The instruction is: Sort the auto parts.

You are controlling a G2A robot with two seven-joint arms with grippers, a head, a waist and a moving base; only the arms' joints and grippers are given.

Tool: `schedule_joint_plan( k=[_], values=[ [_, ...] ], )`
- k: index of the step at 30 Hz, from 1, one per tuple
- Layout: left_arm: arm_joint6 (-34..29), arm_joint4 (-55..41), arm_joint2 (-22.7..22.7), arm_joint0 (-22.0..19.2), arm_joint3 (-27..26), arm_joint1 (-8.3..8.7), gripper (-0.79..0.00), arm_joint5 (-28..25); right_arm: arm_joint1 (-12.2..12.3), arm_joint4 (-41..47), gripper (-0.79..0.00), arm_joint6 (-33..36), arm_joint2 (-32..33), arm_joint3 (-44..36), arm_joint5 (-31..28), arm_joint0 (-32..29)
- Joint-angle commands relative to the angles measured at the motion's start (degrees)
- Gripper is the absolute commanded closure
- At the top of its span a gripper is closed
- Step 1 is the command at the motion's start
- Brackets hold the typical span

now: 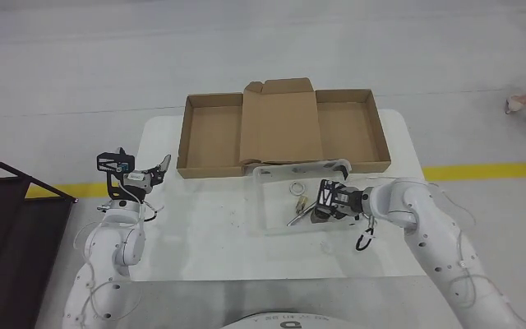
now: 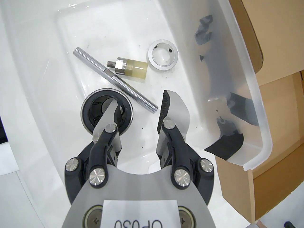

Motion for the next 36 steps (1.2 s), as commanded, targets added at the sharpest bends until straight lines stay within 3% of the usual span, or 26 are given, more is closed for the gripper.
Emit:
schedule_joint_plan(
  k=[1, 4, 7, 16, 26, 32, 36],
  values=[
    [0.0, 0.0, 0.0, 0.0, 0.0, 0.00, -0.785, 0.0, 0.0, 0.3, -0.339, 0.3, -0.3, 0.2, 0.0, 0.4],
    [0.0, 0.0, 0.0, 0.0, 0.0, 0.00, -0.785, 0.0, 0.2, 0.7, -0.265, 0.8, -0.8, 0.5, -0.2, 0.9],
    [0.0, 0.0, 0.0, 0.0, 0.0, 0.00, -0.785, 0.0, 0.3, 1.0, 0.000, 1.0, -1.0, 0.8, -0.3, 1.2],
    [0.0, 0.0, 0.0, 0.0, 0.0, 0.00, -0.785, 0.0, 1.1, 3.6, 0.000, -4.6, 1.0, 1.2, -4.6, 0.8],
    [0.0, 0.0, 0.0, 0.0, 0.0, 0.00, -0.785, 0.0, 2.6, 0.0, 0.000, -28.1, 12.1, -5.3, -2.0, -8.3],
    [0.0, 0.0, 0.0, 0.0, 0.0, 0.00, -0.785, 0.0, 2.6, 8.9, 0.000, -45.0, 16.1, 0.6, -4.9, -9.7],
    [0.0, 0.0, 0.0, 0.0, 0.0, 0.00, -0.785, 0.0, 2.7, 15.7, 0.000, -48.3, 16.5, 6.0, -4.9, -8.5]
  ],
)
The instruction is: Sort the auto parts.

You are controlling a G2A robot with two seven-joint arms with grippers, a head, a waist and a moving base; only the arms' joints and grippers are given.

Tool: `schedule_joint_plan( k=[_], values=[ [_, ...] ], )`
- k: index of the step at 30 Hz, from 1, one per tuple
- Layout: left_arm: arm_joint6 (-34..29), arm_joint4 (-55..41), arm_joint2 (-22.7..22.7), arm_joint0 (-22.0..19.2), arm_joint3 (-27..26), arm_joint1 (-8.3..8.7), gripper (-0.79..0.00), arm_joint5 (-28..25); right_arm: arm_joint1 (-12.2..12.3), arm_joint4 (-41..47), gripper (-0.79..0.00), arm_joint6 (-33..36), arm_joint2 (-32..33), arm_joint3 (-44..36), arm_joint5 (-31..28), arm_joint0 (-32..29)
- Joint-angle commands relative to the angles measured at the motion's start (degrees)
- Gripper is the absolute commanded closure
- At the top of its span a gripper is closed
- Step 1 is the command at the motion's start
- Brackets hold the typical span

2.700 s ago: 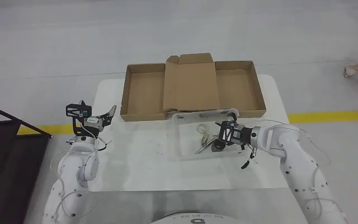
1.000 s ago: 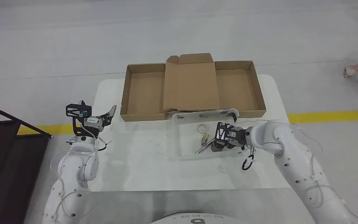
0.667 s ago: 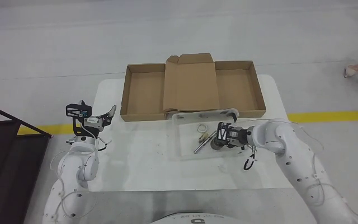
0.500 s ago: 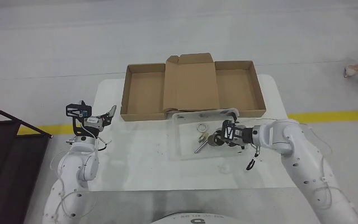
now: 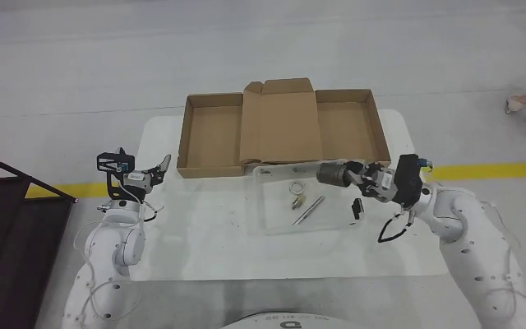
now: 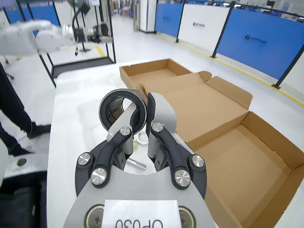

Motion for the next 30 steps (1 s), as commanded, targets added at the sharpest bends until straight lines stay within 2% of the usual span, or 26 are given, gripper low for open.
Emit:
schedule_joint_plan(
  k=[1, 4, 9, 13, 15, 18, 24, 30],
  values=[
    [0.0, 0.0, 0.0, 0.0, 0.0, 0.00, -0.785, 0.0, 0.0, 4.2, 0.000, -0.1, -0.4, 2.8, 0.1, 1.0],
    [0.0, 0.0, 0.0, 0.0, 0.0, 0.00, -0.785, 0.0, 0.0, 9.0, 0.000, 1.7, -1.1, 6.1, 1.7, 3.1],
    [0.0, 0.0, 0.0, 0.0, 0.0, 0.00, -0.785, 0.0, -0.8, 14.0, 0.000, 9.6, -4.1, 6.5, 16.8, 8.8],
    [0.0, 0.0, 0.0, 0.0, 0.0, 0.00, -0.785, 0.0, -1.6, 16.0, 0.000, 14.9, -7.8, 9.0, 23.8, 15.0],
    [0.0, 0.0, 0.0, 0.0, 0.0, 0.00, -0.785, 0.0, -2.1, 13.9, 0.000, 18.4, -9.7, 11.1, 30.7, 18.5],
    [0.0, 0.0, 0.0, 0.0, 0.0, 0.00, -0.785, 0.0, -2.9, 12.2, 0.000, 23.2, -13.2, 14.3, 38.0, 23.1],
    [0.0, 0.0, 0.0, 0.0, 0.0, 0.00, -0.785, 0.0, -4.5, 11.6, 0.000, 33.7, -19.9, 22.0, 43.3, 30.3],
    [0.0, 0.0, 0.0, 0.0, 0.0, 0.00, -0.785, 0.0, -5.7, 7.0, 0.000, 36.9, -24.0, 24.9, 50.5, 33.5]
  ],
)
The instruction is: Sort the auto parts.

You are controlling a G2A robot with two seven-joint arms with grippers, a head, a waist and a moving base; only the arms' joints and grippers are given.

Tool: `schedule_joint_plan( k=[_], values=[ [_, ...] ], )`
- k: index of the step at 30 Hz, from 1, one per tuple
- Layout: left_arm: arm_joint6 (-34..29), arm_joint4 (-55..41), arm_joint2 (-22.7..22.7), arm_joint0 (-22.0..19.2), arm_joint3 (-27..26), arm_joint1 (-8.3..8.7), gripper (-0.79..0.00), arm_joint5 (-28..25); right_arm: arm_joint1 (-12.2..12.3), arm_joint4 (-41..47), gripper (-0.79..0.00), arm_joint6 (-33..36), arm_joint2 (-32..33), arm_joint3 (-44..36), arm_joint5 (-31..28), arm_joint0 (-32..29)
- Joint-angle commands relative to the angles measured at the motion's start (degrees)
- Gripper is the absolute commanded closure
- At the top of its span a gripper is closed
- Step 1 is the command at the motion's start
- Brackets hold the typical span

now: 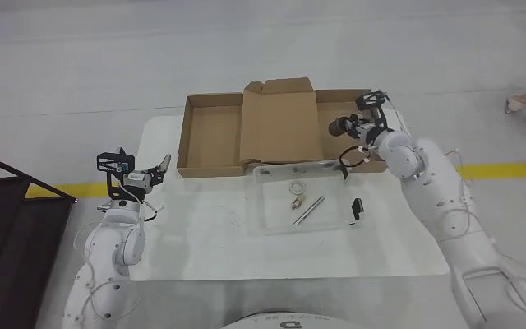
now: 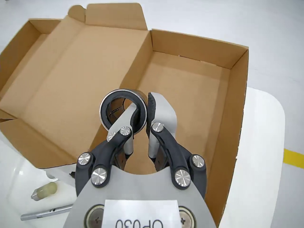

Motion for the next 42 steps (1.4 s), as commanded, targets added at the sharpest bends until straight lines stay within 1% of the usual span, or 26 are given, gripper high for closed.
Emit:
schedule_joint_plan(
  k=[1, 3, 7, 8, 9, 10, 17, 19, 21, 22, 24, 26, 30, 41, 42],
  values=[
    [0.0, 0.0, 0.0, 0.0, 0.0, 0.00, -0.785, 0.0, -0.3, -3.3, 0.000, 0.8, -1.2, 0.1, 3.5, 0.6],
    [0.0, 0.0, 0.0, 0.0, 0.0, 0.00, -0.785, 0.0, -0.5, -4.9, 0.000, 1.2, -1.9, -0.2, 5.6, 0.7],
    [0.0, 0.0, 0.0, 0.0, 0.0, 0.00, -0.785, 0.0, -0.7, -6.0, 0.000, 2.5, -1.9, -0.6, 7.9, 0.4],
    [0.0, 0.0, 0.0, 0.0, 0.0, 0.00, -0.785, 0.0, -0.7, -5.9, -0.157, 3.3, -1.7, -0.6, 8.4, 0.3],
    [0.0, 0.0, 0.0, 0.0, 0.0, 0.00, -0.785, 0.0, -0.7, -5.6, -0.686, 3.9, -1.5, -0.7, 9.0, 0.2],
    [0.0, 0.0, 0.0, 0.0, 0.0, 0.00, -0.785, 0.0, -0.7, -5.6, -0.785, 4.4, -1.4, -0.9, 9.3, 0.1],
    [0.0, 0.0, 0.0, 0.0, 0.0, 0.00, -0.785, 0.0, -0.5, -5.7, -0.785, 4.9, 0.5, -4.5, 9.4, -2.2],
    [0.0, 0.0, 0.0, 0.0, 0.0, 0.00, -0.785, 0.0, -0.3, -5.5, -0.785, 4.0, 1.5, -6.5, 9.0, -3.4],
    [0.0, 0.0, 0.0, 0.0, 0.0, 0.00, -0.785, 0.0, 0.0, -5.3, -0.785, 0.8, 3.0, -10.1, 6.9, -5.4],
    [0.0, 0.0, 0.0, 0.0, 0.0, 0.00, -0.785, 0.0, 0.3, -4.5, -0.785, -1.6, 4.0, -12.1, 4.1, -7.1],
    [0.0, 0.0, 0.0, 0.0, 0.0, 0.00, -0.785, 0.0, 0.9, -1.6, -0.785, -6.8, 7.0, -15.6, -3.1, -10.7],
    [0.0, 0.0, 0.0, 0.0, 0.0, 0.00, -0.785, 0.0, 1.6, -0.6, -0.785, -10.9, 9.9, -18.6, -10.3, -14.7],
    [0.0, 0.0, 0.0, 0.0, 0.0, 0.00, -0.785, 0.0, 2.6, 0.8, -0.785, -15.5, 13.6, -22.3, -23.9, -20.7],
    [0.0, 0.0, 0.0, 0.0, 0.0, 0.00, -0.785, 0.0, 2.6, 0.8, -0.785, -15.5, 13.6, -22.3, -23.9, -20.7],
    [0.0, 0.0, 0.0, 0.0, 0.0, 0.00, -0.785, 0.0, 2.7, 0.0, -0.785, -14.5, 13.2, -22.5, -24.5, -20.7]
  ],
)
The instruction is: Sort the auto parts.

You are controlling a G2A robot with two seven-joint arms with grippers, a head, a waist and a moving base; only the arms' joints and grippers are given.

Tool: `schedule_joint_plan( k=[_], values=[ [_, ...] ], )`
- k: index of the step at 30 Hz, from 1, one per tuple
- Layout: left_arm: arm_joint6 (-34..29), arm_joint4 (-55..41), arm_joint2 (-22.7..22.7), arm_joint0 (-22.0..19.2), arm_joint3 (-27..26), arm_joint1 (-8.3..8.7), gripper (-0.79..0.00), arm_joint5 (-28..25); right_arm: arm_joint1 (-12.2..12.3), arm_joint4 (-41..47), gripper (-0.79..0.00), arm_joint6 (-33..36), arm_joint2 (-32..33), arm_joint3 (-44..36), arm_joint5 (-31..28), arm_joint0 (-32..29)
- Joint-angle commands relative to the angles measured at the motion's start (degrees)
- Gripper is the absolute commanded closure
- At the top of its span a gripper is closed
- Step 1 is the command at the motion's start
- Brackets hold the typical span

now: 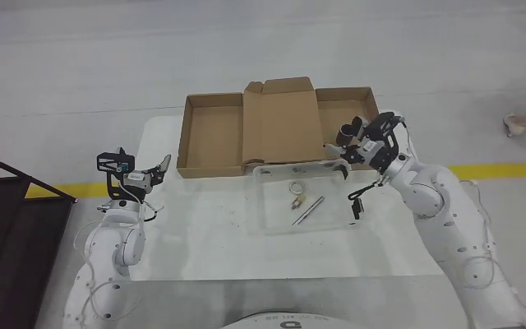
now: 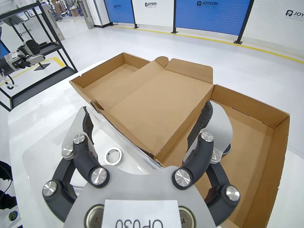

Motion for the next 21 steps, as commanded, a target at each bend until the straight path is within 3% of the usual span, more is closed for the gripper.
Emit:
schedule_joint_plan(
  k=[1, 9, 18, 21],
  values=[
    [0.0, 0.0, 0.0, 0.0, 0.0, 0.00, -0.785, 0.0, 0.1, -1.1, -0.785, 2.4, -1.0, -0.7, -2.0, 0.3],
    [0.0, 0.0, 0.0, 0.0, 0.0, 0.00, -0.785, 0.0, 0.6, -6.5, -0.785, 5.9, -2.5, -6.0, -9.0, -0.5],
    [0.0, 0.0, 0.0, 0.0, 0.0, 0.00, -0.785, 0.0, 0.6, -6.2, -0.785, 6.2, -2.5, -6.1, -9.0, -0.5],
    [0.0, 0.0, 0.0, 0.0, 0.0, 0.00, -0.785, 0.0, 0.7, -9.9, -0.785, 8.6, -3.7, -7.2, -8.7, -0.4]
  ],
)
